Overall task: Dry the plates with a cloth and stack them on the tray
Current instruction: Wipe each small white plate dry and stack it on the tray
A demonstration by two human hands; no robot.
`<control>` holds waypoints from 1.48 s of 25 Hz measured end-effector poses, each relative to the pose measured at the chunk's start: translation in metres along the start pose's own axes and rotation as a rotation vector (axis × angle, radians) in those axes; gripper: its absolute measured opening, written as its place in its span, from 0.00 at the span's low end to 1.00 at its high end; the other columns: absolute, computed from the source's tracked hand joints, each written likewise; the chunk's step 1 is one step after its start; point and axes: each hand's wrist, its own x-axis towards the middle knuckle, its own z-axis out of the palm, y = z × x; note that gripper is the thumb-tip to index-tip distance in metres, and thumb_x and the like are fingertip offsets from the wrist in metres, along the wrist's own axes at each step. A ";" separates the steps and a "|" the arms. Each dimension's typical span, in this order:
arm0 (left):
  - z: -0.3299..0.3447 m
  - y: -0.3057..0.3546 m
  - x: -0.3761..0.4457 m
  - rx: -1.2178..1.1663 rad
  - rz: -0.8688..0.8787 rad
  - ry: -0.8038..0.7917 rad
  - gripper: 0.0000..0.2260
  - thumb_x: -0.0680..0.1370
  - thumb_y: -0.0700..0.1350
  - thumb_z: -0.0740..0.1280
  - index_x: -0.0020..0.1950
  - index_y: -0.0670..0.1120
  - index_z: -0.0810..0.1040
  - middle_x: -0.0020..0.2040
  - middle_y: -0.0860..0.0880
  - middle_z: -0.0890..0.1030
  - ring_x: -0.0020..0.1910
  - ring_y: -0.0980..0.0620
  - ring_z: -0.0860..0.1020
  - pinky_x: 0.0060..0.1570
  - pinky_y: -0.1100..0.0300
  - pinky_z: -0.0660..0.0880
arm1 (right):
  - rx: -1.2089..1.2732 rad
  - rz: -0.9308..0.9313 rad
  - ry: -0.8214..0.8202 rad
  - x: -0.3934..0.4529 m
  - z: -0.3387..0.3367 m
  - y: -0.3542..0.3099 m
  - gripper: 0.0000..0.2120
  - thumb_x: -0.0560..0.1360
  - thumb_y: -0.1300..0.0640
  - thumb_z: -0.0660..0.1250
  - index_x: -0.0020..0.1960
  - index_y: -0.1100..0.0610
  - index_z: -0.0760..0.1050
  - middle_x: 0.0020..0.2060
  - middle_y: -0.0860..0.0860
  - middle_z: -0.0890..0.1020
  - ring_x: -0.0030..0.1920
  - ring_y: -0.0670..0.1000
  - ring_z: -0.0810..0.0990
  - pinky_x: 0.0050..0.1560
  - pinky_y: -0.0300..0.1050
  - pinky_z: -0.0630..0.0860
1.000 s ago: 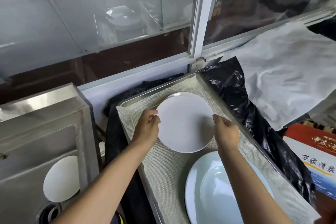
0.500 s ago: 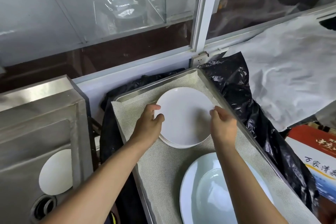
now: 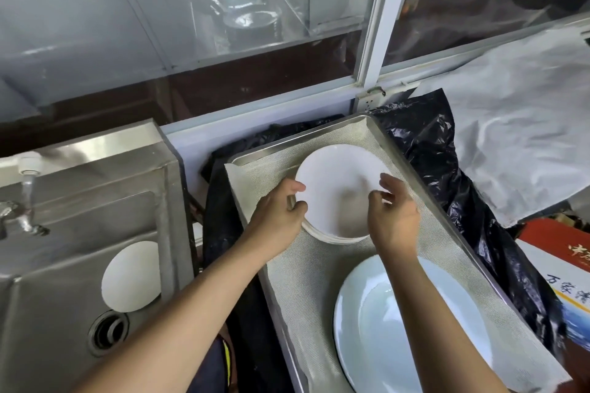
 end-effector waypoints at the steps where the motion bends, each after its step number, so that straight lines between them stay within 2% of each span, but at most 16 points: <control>1: -0.005 0.001 -0.008 0.016 0.023 0.008 0.12 0.80 0.46 0.64 0.63 0.54 0.76 0.60 0.54 0.80 0.53 0.55 0.77 0.56 0.58 0.74 | 0.011 -0.020 -0.022 -0.009 0.003 -0.005 0.17 0.79 0.62 0.63 0.68 0.56 0.77 0.61 0.52 0.82 0.58 0.53 0.81 0.55 0.40 0.72; 3: -0.017 0.000 -0.025 0.036 0.029 0.024 0.11 0.79 0.47 0.64 0.60 0.56 0.77 0.58 0.56 0.82 0.47 0.55 0.78 0.51 0.57 0.75 | 0.016 -0.067 -0.069 -0.028 0.011 -0.016 0.16 0.79 0.62 0.63 0.66 0.55 0.78 0.58 0.51 0.83 0.54 0.50 0.82 0.53 0.39 0.71; 5: -0.031 -0.005 -0.041 0.033 0.005 0.046 0.09 0.79 0.48 0.64 0.58 0.59 0.78 0.54 0.57 0.83 0.46 0.52 0.80 0.49 0.57 0.77 | 0.030 -0.120 -0.110 -0.050 0.020 -0.026 0.16 0.79 0.62 0.63 0.65 0.54 0.78 0.57 0.50 0.84 0.53 0.48 0.82 0.54 0.41 0.74; 7: -0.045 -0.010 -0.058 0.029 0.002 0.074 0.09 0.80 0.48 0.64 0.57 0.59 0.79 0.53 0.59 0.82 0.48 0.55 0.79 0.46 0.66 0.75 | 0.030 -0.173 -0.144 -0.069 0.029 -0.036 0.15 0.79 0.62 0.63 0.64 0.54 0.78 0.56 0.50 0.84 0.53 0.49 0.82 0.54 0.43 0.75; 9: -0.061 -0.016 -0.074 0.011 -0.011 0.109 0.08 0.80 0.47 0.64 0.55 0.59 0.79 0.52 0.57 0.83 0.49 0.58 0.78 0.48 0.65 0.75 | 0.031 -0.203 -0.188 -0.087 0.040 -0.046 0.15 0.79 0.63 0.63 0.64 0.54 0.78 0.56 0.50 0.84 0.53 0.50 0.82 0.55 0.44 0.75; 11: -0.079 -0.025 -0.093 -0.025 -0.017 0.141 0.09 0.80 0.45 0.64 0.55 0.58 0.80 0.52 0.60 0.81 0.51 0.61 0.77 0.51 0.64 0.73 | 0.040 -0.228 -0.227 -0.107 0.052 -0.055 0.15 0.79 0.63 0.63 0.64 0.55 0.79 0.56 0.50 0.84 0.52 0.51 0.82 0.56 0.44 0.76; 14: -0.112 -0.045 -0.124 -0.077 -0.050 0.193 0.11 0.81 0.43 0.62 0.56 0.55 0.81 0.56 0.59 0.81 0.57 0.61 0.77 0.57 0.65 0.71 | 0.057 -0.259 -0.284 -0.142 0.073 -0.071 0.15 0.79 0.63 0.63 0.62 0.54 0.80 0.54 0.48 0.85 0.51 0.48 0.82 0.53 0.35 0.73; 19: -0.172 -0.093 -0.177 -0.107 -0.064 0.223 0.10 0.80 0.44 0.62 0.53 0.58 0.81 0.52 0.59 0.83 0.52 0.62 0.79 0.52 0.63 0.74 | 0.073 -0.298 -0.356 -0.211 0.113 -0.096 0.14 0.78 0.64 0.64 0.60 0.55 0.81 0.52 0.49 0.85 0.51 0.45 0.82 0.53 0.29 0.73; 21: -0.197 -0.120 -0.198 -0.121 -0.059 0.259 0.10 0.80 0.43 0.63 0.51 0.58 0.82 0.51 0.58 0.83 0.51 0.60 0.80 0.53 0.62 0.75 | 0.040 -0.304 -0.380 -0.242 0.130 -0.106 0.13 0.78 0.63 0.64 0.60 0.53 0.81 0.51 0.46 0.85 0.49 0.40 0.81 0.49 0.24 0.70; 23: -0.222 -0.148 -0.220 -0.150 -0.060 0.297 0.11 0.80 0.42 0.65 0.49 0.58 0.82 0.50 0.58 0.84 0.48 0.63 0.79 0.51 0.66 0.74 | 0.020 -0.295 -0.399 -0.276 0.148 -0.112 0.13 0.79 0.62 0.64 0.60 0.52 0.80 0.50 0.45 0.84 0.48 0.37 0.81 0.48 0.24 0.71; 26: -0.262 -0.188 -0.249 -0.173 -0.074 0.282 0.11 0.80 0.42 0.65 0.47 0.59 0.81 0.49 0.57 0.84 0.46 0.66 0.78 0.46 0.71 0.71 | 0.047 -0.240 -0.389 -0.327 0.180 -0.120 0.12 0.79 0.62 0.64 0.59 0.51 0.81 0.50 0.43 0.85 0.49 0.36 0.81 0.49 0.27 0.74; 29: -0.300 -0.225 -0.268 -0.175 -0.088 0.261 0.10 0.81 0.43 0.65 0.47 0.59 0.81 0.50 0.57 0.84 0.46 0.67 0.77 0.42 0.77 0.69 | 0.064 -0.214 -0.349 -0.375 0.217 -0.123 0.11 0.79 0.62 0.65 0.56 0.50 0.81 0.46 0.42 0.85 0.47 0.36 0.81 0.47 0.24 0.71; 33: -0.333 -0.270 -0.287 -0.153 -0.087 0.248 0.09 0.81 0.43 0.65 0.49 0.56 0.82 0.50 0.60 0.83 0.48 0.66 0.78 0.44 0.77 0.70 | 0.040 -0.179 -0.357 -0.424 0.257 -0.118 0.12 0.78 0.63 0.65 0.56 0.51 0.81 0.47 0.40 0.85 0.48 0.34 0.81 0.50 0.28 0.74; 37: -0.339 -0.316 -0.293 -0.189 -0.114 0.232 0.09 0.81 0.40 0.65 0.50 0.53 0.82 0.48 0.60 0.84 0.48 0.63 0.80 0.44 0.75 0.71 | -0.045 -0.160 -0.378 -0.446 0.285 -0.103 0.13 0.77 0.62 0.66 0.54 0.46 0.80 0.46 0.36 0.84 0.46 0.34 0.80 0.46 0.24 0.71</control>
